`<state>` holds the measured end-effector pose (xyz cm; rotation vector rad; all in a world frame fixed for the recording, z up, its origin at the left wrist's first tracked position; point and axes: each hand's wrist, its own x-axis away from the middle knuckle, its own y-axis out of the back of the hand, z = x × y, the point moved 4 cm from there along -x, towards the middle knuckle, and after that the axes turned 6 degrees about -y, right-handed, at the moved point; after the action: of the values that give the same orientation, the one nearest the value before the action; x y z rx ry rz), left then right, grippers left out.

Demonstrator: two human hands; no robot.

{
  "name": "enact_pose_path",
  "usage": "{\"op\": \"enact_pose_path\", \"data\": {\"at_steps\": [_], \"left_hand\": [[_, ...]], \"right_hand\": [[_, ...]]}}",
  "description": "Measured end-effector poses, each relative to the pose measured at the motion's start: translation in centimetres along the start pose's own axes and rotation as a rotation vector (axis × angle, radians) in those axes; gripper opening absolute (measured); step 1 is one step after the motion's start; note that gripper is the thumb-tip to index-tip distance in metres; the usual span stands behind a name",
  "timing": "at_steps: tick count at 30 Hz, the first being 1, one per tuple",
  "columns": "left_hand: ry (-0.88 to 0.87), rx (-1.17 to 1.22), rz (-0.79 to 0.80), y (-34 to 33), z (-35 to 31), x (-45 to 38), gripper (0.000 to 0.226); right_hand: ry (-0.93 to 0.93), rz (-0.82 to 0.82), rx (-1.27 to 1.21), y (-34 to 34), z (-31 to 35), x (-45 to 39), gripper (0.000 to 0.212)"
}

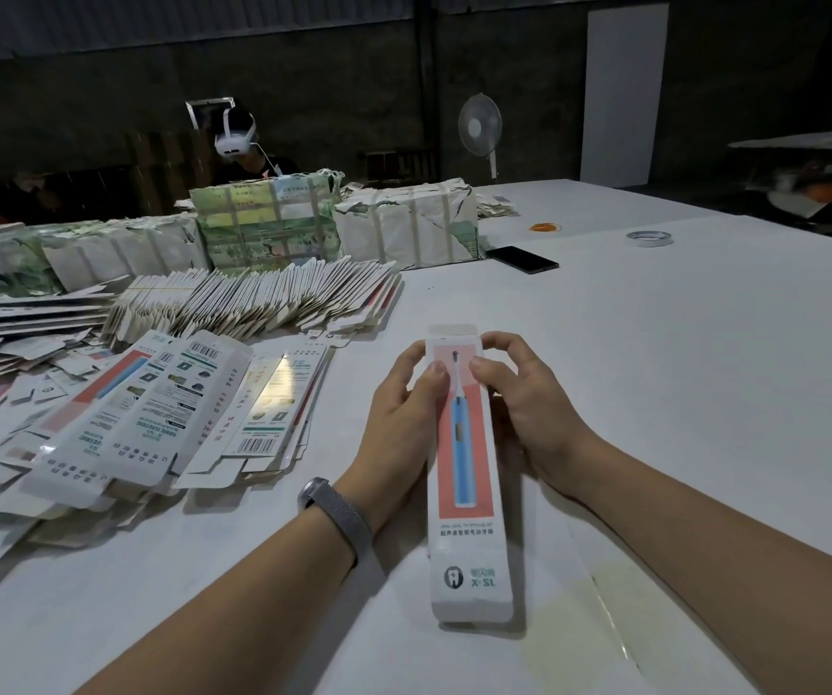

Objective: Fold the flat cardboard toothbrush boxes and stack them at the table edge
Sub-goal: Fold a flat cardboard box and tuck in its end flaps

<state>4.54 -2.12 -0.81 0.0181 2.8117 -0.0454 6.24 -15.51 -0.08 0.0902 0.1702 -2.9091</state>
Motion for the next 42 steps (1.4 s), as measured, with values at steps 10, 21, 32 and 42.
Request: {"op": "enact_pose_path", "data": {"at_steps": [10, 21, 32, 42], "left_hand": [[0.02, -0.054, 0.051, -0.45, -0.61, 0.25, 0.017], [0.095, -0.037, 0.066, -0.21, -0.18, 0.22, 0.024], [0.081, -0.032, 0.093, -0.26, -0.68, 0.34, 0.012], [0.042, 0.049, 0.105, -0.42, -0.9, 0.55, 0.017]], "right_hand": [[0.01, -0.049, 0.022, 0.55, -0.27, -0.32, 0.011], [0.041, -0.077, -0.014, 0.77, -0.3, -0.39, 0.01], [0.085, -0.087, 0.068, 0.94, -0.1, -0.24, 0.012], [0.023, -0.032, 0.123, 0.12, 0.13, -0.32, 0.013]]}}
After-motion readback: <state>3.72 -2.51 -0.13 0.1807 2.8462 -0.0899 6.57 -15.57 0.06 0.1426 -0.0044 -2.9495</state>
